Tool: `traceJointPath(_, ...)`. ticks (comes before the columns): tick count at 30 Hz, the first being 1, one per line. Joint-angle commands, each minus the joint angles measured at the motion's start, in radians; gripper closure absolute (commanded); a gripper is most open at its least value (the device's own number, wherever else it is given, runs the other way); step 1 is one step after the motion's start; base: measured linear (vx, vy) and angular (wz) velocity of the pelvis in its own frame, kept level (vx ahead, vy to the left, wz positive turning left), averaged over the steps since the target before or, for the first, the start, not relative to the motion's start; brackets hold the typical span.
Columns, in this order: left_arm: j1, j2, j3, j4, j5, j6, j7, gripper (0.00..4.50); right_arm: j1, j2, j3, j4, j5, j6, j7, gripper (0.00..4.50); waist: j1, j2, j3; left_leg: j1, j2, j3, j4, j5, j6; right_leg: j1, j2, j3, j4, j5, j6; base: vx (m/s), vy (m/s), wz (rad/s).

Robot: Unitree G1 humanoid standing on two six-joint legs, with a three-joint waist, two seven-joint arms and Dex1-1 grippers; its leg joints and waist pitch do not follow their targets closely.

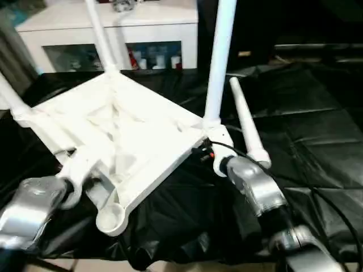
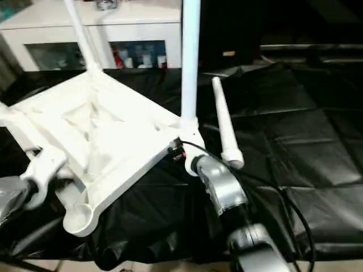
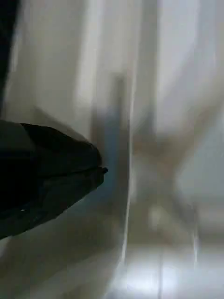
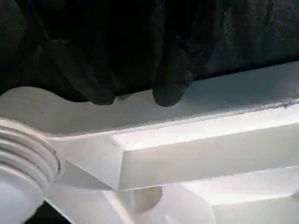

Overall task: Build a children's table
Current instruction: Rotate table base

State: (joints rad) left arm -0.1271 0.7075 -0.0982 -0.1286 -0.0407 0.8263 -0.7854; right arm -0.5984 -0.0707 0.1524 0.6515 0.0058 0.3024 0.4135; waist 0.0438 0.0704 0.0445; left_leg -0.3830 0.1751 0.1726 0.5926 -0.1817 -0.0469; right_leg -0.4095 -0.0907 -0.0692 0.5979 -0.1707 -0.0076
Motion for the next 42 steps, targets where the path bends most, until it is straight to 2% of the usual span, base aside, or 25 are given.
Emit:
traceJointPath(1, 0.028, 0.039, -0.069, -0.056, -0.049, -0.01, -0.12, 4.5, -0.04, -0.003, 0.003, 0.053, -0.003, -0.035, 0.023, 3.21, 0.004, -0.009, -0.055, 0.017, 0.043, -0.016, -0.082, -0.284, 0.007, 0.042, -0.051, 0.041, -0.062, -0.25, -0.223, 0.0, 0.0, 0.0)
traceJointPath(4, 0.031, 0.049, -0.089, -0.073, -0.062, -0.035, -0.16, 4.5, -0.048, -0.005, 0.001, 0.068, -0.001, -0.04, 0.028, 3.57, 0.003, -0.006, -0.055, 0.02, 0.041, -0.017, -0.082, -0.295, -0.005, 0.041, -0.051, 0.044, -0.058, -0.268, -0.213, 0.0, 0.0, 0.0)
traceJointPath(6, 0.025, 0.056, -0.13, -0.094, -0.092, -0.074, -0.234, 4.5, -0.063, -0.007, -0.003, 0.097, -0.001, -0.054, 0.041, 3.66, 0.001, -0.012, -0.058, 0.02, 0.04, -0.017, -0.081, -0.279, -0.011, 0.043, -0.05, 0.044, -0.055, -0.237, -0.215, 0.0, 0.0, 0.0)
traceJointPath(10, -0.04, 0.017, -0.202, -0.088, -0.101, -0.103, -0.278, 4.5, -0.086, -0.011, -0.008, 0.142, 0.001, -0.089, 0.068, 4.06, -0.002, -0.017, -0.062, 0.021, 0.038, -0.01, -0.074, -0.225, 0.001, 0.047, -0.048, 0.045, -0.047, -0.14, -0.25, 0.0, 0.0, 0.0)
traceJointPath(11, -0.083, -0.018, -0.223, -0.056, -0.088, -0.121, -0.276, 4.5, -0.089, -0.014, -0.006, 0.152, 0.0, -0.1, 0.078, 4.06, -0.003, -0.023, -0.062, 0.017, 0.037, -0.009, -0.072, -0.208, 0.009, 0.052, -0.05, 0.045, -0.046, -0.126, -0.255, 0.0, 0.0, 0.0)
traceJointPath(15, -0.207, -0.117, -0.259, 0.094, -0.028, -0.219, -0.233, 4.5, -0.092, -0.013, -0.002, 0.178, -0.008, -0.123, 0.077, 4.44, 0.001, -0.021, -0.061, 0.013, 0.037, -0.01, -0.069, -0.201, 0.011, 0.056, -0.053, 0.046, -0.046, -0.143, -0.253, 0.0, 0.0, 0.0)
traceJointPath(16, -0.23, -0.135, -0.262, 0.126, -0.017, -0.237, -0.224, 4.5, -0.09, -0.013, 0.0, 0.179, -0.011, -0.126, 0.074, 4.44, 0.0, -0.024, -0.06, 0.018, 0.035, -0.007, -0.068, -0.22, 0.008, 0.05, -0.049, 0.046, -0.053, -0.167, -0.247, 0.0, 0.0, 0.0)
traceJointPath(17, -0.26, -0.156, -0.264, 0.169, -0.006, -0.256, -0.212, 4.5, -0.089, -0.013, 0.002, 0.18, -0.015, -0.13, 0.069, 4.44, 0.0, -0.006, -0.06, 0.014, 0.036, -0.013, -0.069, -0.231, -0.002, 0.055, -0.053, 0.046, -0.048, -0.178, -0.244, 0.0, 0.0, 0.0)
traceJointPath(18, -0.286, -0.17, -0.267, 0.211, 0.009, -0.28, -0.197, 4.5, -0.088, -0.013, 0.004, 0.177, -0.02, -0.132, 0.064, 4.44, -0.007, -0.009, -0.056, 0.017, 0.035, -0.011, -0.07, -0.272, -0.011, 0.05, -0.046, 0.043, -0.059, -0.201, -0.235, 0.0, 0.0, 0.0)
traceJointPath(19, -0.304, -0.175, -0.272, 0.242, 0.02, -0.301, -0.185, 4.5, -0.087, -0.014, 0.004, 0.177, -0.023, -0.136, 0.061, 4.44, -0.007, -0.013, -0.059, 0.018, 0.036, -0.013, -0.069, -0.28, -0.016, 0.053, -0.048, 0.043, -0.054, -0.203, -0.235, 0.0, 0.0, 0.0)
traceJointPath(20, -0.331, -0.183, -0.277, 0.291, 0.037, -0.328, -0.163, 4.5, -0.084, -0.016, 0.005, 0.173, -0.029, -0.14, 0.056, 4.44, -0.01, -0.004, -0.06, 0.014, 0.034, -0.015, -0.069, -0.282, -0.018, 0.057, -0.049, 0.043, -0.054, -0.204, -0.233, 0.0, 0.0, 0.0)
traceJointPath(21, -0.331, -0.183, -0.277, 0.291, 0.037, -0.328, -0.163, 4.5, -0.084, -0.016, 0.005, 0.173, -0.029, -0.14, 0.056, 4.44, -0.01, -0.006, -0.058, 0.015, 0.033, -0.015, -0.069, -0.29, -0.016, 0.054, -0.048, 0.042, -0.057, -0.214, -0.23, 0.0, 0.0, 0.0)
traceJointPath(22, -0.354, -0.186, -0.279, 0.336, 0.055, -0.356, -0.137, 4.5, -0.078, -0.021, 0.006, 0.163, -0.035, -0.142, 0.05, 4.44, -0.008, 0.005, -0.061, 0.019, 0.036, -0.017, -0.068, -0.296, -0.02, 0.054, -0.052, 0.043, -0.054, -0.212, -0.235, 0.0, 0.0, 0.0)
traceJointPath(23, -0.388, -0.182, -0.278, 0.41, 0.086, -0.396, -0.093, 4.5, -0.059, -0.037, 0.007, 0.126, -0.045, -0.143, 0.038, 4.44, -0.01, 0.002, -0.056, 0.021, 0.034, -0.015, -0.069, -0.318, -0.019, 0.048, -0.044, 0.041, -0.062, -0.23, -0.228, 0.0, 0.0, 0.0)
traceJointPath(24, -0.401, -0.171, -0.283, 0.449, 0.108, -0.421, -0.076, 4.5, -0.046, -0.045, 0.002, 0.097, -0.045, -0.144, 0.031, 4.44, -0.008, 0.006, -0.057, 0.02, 0.032, -0.017, -0.068, -0.313, -0.019, 0.053, -0.044, 0.041, -0.06, -0.221, -0.222, 0.0, 0.0, 0.0)
traceJointPath(26, -0.405, -0.166, -0.286, 0.463, 0.116, -0.43, -0.071, 4.5, -0.041, -0.048, -0.001, 0.086, -0.045, -0.144, 0.028, 4.44, -0.01, 0.002, -0.06, 0.015, 0.033, -0.019, -0.068, -0.293, -0.019, 0.058, -0.046, 0.041, -0.054, -0.201, -0.222, 0.0, 0.0, 0.0)
traceJointPath(29, -0.43, -0.143, -0.29, 0.547, 0.18, -0.475, 0.009, 4.5, -0.008, -0.068, -0.032, -0.008, -0.035, -0.147, -0.006, 4.44, -0.007, 0.005, -0.062, 0.013, 0.034, -0.019, -0.067, -0.255, -0.01, 0.059, -0.046, 0.04, -0.053, -0.175, -0.219, 0.0, 0.0, 0.0)
traceJointPath(30, -0.439, -0.148, -0.265, 0.578, 0.19, -0.495, 0.062, 4.5, 0.005, -0.074, -0.06, -0.064, -0.016, -0.131, -0.021, 4.44, -0.007, 0.003, -0.062, 0.015, 0.035, -0.018, -0.066, -0.255, -0.008, 0.056, -0.047, 0.04, -0.052, -0.169, -0.225, 0.0, 0.0, 0.0)
traceJointPath(31, -0.44, -0.161, -0.234, 0.585, 0.172, -0.504, 0.081, 4.5, 0.016, -0.082, -0.083, -0.12, -0.004, -0.116, -0.036, 4.44, -0.008, -0.008, -0.06, 0.012, 0.035, -0.017, -0.067, -0.25, -0.004, 0.058, -0.044, 0.04, -0.053, -0.165, -0.224, 0.0, 0.0, 0.0)
traceJointPath(33, -0.419, -0.162, -0.209, 0.538, 0.138, -0.5, 0.052, 4.5, 0.015, -0.094, -0.091, -0.19, -0.056, -0.052, -0.121, 4.44, -0.005, -0.006, -0.065, 0.011, 0.036, -0.019, -0.065, -0.209, 0.0, 0.062, -0.047, 0.041, -0.046, -0.138, -0.227, 0.0, 0.0, 0.0)
traceJointPath(35, -0.401, -0.155, -0.207, 0.507, 0.117, -0.515, 0.016, 4.5, 0.011, -0.103, -0.094, -0.236, -0.07, 0.017, -0.137, 4.44, -0.003, -0.01, -0.061, 0.015, 0.035, -0.014, -0.065, -0.205, 0.003, 0.053, -0.044, 0.041, -0.049, -0.149, -0.232, 0.0, 0.0, 0.0)
traceJointPath(37, -0.354, -0.141, -0.199, 0.426, 0.077, -0.51, -0.045, 4.5, -0.009, -0.105, -0.143, -0.284, 0.036, 0.093, -0.056, 4.44, 0.0, -0.011, -0.061, 0.014, 0.04, -0.016, -0.067, -0.223, 0.012, 0.058, -0.053, 0.044, -0.048, -0.168, -0.236, 0.0, 0.0, 0.0)
traceJointPath(38, -0.337, -0.138, -0.193, 0.397, 0.063, -0.509, -0.06, 4.5, -0.021, -0.106, -0.164, -0.295, 0.064, 0.117, -0.052, 4.19, 0.001, -0.01, -0.059, 0.017, 0.043, -0.014, -0.068, -0.236, 0.015, 0.05, -0.05, 0.044, -0.051, -0.182, -0.232, 0.0, 0.0, 0.0)
traceJointPath(40, -0.328, -0.139, -0.186, 0.381, 0.048, -0.509, -0.065, 4.5, -0.03, -0.108, -0.175, -0.303, 0.072, 0.132, -0.06, 4.11, 0.002, -0.008, -0.058, 0.016, 0.04, -0.014, -0.069, -0.237, 0.01, 0.049, -0.047, 0.044, -0.051, -0.185, -0.231, 0.0, 0.0, 0.0)
traceJointPath(42, -0.295, -0.155, -0.131, 0.3, -0.033, -0.436, -0.07, 4.16, -0.087, -0.125, -0.176, -0.269, 0.035, 0.163, -0.106, 3.95, 0.002, -0.009, -0.06, 0.018, 0.041, -0.014, -0.069, -0.231, -0.005, 0.049, -0.049, 0.043, -0.044, -0.184, -0.238, 0.0, 0.0, 0.0)
